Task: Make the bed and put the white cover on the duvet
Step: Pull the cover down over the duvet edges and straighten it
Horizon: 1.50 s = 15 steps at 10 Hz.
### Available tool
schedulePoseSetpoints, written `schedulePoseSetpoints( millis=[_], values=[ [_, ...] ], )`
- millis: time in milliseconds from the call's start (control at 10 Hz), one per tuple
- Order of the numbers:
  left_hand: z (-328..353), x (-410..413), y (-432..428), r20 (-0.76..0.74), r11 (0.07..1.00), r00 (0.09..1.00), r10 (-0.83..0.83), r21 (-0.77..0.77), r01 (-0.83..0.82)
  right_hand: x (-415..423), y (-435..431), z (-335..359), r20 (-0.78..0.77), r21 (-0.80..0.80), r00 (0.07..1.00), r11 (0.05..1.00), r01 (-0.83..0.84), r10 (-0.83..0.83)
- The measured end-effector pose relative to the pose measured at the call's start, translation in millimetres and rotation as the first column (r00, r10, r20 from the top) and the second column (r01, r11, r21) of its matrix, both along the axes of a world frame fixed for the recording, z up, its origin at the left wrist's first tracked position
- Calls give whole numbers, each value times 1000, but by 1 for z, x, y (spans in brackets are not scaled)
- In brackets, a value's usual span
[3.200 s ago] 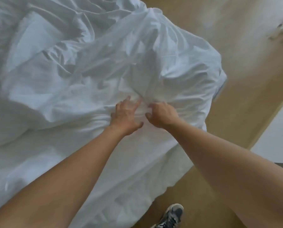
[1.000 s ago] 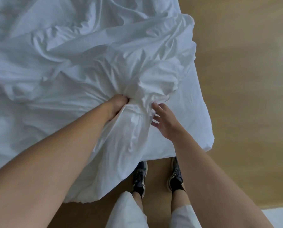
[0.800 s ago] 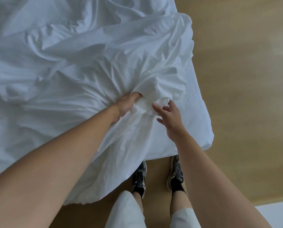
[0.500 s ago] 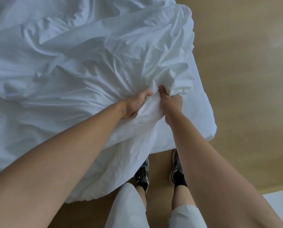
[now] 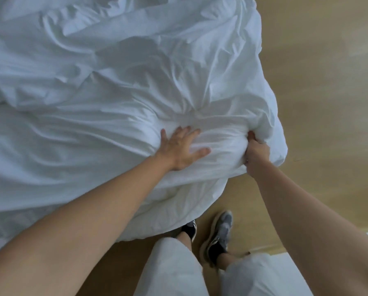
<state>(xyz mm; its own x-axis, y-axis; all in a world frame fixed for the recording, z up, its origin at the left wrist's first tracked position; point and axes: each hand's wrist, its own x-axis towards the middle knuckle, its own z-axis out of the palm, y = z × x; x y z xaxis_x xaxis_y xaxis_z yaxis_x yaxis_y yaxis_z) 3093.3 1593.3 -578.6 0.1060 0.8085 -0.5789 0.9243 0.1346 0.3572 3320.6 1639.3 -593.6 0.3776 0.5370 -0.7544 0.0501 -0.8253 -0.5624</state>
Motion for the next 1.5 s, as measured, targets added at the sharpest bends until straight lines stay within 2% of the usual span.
schedulePoseSetpoints(
  millis=[100,200,300,400,500,700,800,900,1000,1100,1200,1300,1400,1500],
  values=[
    [-4,0,-47,-55,991,990,-133,-9,133,-10,-10,2,-74,1,997,1000,-15,15],
    [-8,23,-71,-98,998,993,-60,-9,59,-26,-10,13,-48,165,995,983,-82,91],
    [-8,59,-86,-138,979,985,104,186,-77,-47,-10,24,114,312,974,924,-222,195],
    [0,68,-98,-39,916,945,325,261,-304,-62,-14,38,194,333,938,879,-340,289],
    [23,42,-84,50,883,913,405,237,-405,-72,-18,53,190,285,921,878,-384,341],
    [94,-15,-35,129,860,898,420,259,-440,-89,-2,105,148,242,928,898,-368,341],
    [124,-33,-17,135,860,910,391,299,-414,-109,17,134,56,146,939,927,-345,340],
    [160,-49,10,135,864,936,324,362,-352,-130,40,168,-260,1,923,957,-292,282],
    [195,-66,41,94,873,978,184,442,-207,-150,71,195,-399,-110,882,942,-317,250],
    [219,-80,60,65,884,995,71,458,-93,-169,96,208,-456,-105,830,906,-409,321],
    [230,-100,71,111,865,973,204,445,-233,-194,118,221,-377,1,851,919,-394,366],
    [227,-124,75,199,768,876,439,422,-481,-225,151,230,-345,147,864,930,-338,368],
    [212,-145,48,111,769,796,595,207,-605,-262,180,247,-342,242,852,913,-328,397],
    [182,-175,-3,-180,788,772,609,29,-615,-299,203,250,-497,220,842,969,-113,211]
  ],
)
